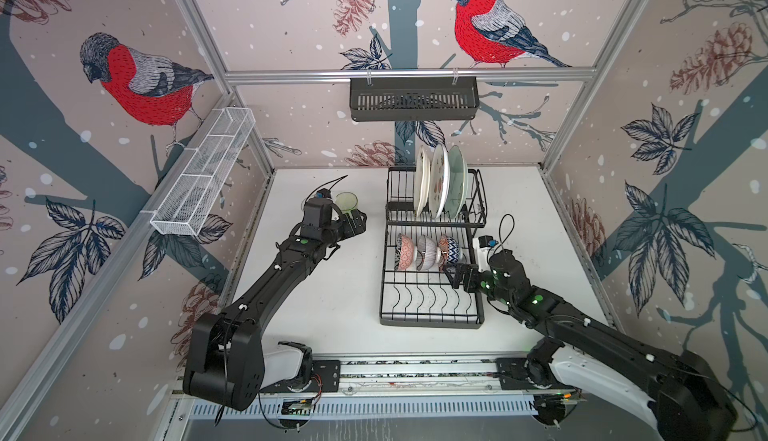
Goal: Unload the mixed dishes from the dish rack
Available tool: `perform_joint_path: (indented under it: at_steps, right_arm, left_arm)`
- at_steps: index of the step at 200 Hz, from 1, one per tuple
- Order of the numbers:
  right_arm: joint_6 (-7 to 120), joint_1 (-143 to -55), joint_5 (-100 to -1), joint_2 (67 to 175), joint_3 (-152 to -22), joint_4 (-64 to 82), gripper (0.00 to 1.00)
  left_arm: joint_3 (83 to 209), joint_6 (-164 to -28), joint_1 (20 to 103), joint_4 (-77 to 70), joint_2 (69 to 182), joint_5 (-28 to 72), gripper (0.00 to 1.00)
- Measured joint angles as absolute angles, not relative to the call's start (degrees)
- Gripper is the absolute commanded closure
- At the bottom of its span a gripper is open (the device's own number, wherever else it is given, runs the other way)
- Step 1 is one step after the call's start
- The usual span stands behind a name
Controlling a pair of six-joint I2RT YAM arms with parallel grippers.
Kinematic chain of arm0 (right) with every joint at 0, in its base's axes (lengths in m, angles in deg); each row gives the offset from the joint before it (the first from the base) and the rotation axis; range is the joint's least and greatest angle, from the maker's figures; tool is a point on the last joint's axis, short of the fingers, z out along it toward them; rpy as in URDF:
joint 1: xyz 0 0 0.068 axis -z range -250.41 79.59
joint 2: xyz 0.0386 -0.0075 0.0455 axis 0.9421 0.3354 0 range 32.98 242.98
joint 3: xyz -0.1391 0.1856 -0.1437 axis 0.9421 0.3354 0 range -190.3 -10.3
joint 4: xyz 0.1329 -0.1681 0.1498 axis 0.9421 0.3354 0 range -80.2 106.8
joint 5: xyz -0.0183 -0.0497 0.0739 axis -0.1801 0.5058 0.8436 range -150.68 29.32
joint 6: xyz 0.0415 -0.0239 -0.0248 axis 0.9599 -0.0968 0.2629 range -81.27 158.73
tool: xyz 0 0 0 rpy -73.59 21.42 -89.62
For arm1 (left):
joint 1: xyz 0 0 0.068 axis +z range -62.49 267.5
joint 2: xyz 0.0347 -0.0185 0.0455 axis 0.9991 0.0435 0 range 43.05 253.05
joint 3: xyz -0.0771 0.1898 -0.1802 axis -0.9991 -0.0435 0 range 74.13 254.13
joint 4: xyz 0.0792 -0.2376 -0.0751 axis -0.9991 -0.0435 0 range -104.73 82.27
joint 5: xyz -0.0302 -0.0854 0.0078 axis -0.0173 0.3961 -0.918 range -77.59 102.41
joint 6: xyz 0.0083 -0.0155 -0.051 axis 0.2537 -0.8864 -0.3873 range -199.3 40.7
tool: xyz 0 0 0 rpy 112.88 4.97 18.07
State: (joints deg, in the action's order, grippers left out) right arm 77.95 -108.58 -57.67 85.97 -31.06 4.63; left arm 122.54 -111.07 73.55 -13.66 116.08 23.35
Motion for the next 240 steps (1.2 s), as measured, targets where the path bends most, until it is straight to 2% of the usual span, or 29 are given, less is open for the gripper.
perform_joint_path:
  at_steps: [41, 121, 240]
  right_arm:
    - [79.3, -108.03, -59.73, 88.18, -30.4, 2.84, 0.06]
    - [80.94, -107.38, -59.95, 91.09, -31.25, 0.59, 0.06]
    - [80.94, -107.31, -60.69, 97.18, -34.16, -1.05, 0.09]
  left_arm:
    - [121.75, -111.07, 73.55, -12.66, 114.29, 24.0, 0.03]
    - [116.48, -112.53, 73.55, -7.06, 109.26, 24.0, 0.03]
    - [112.2, -113.78, 73.55, -1.16, 109.26, 25.64, 0.03]
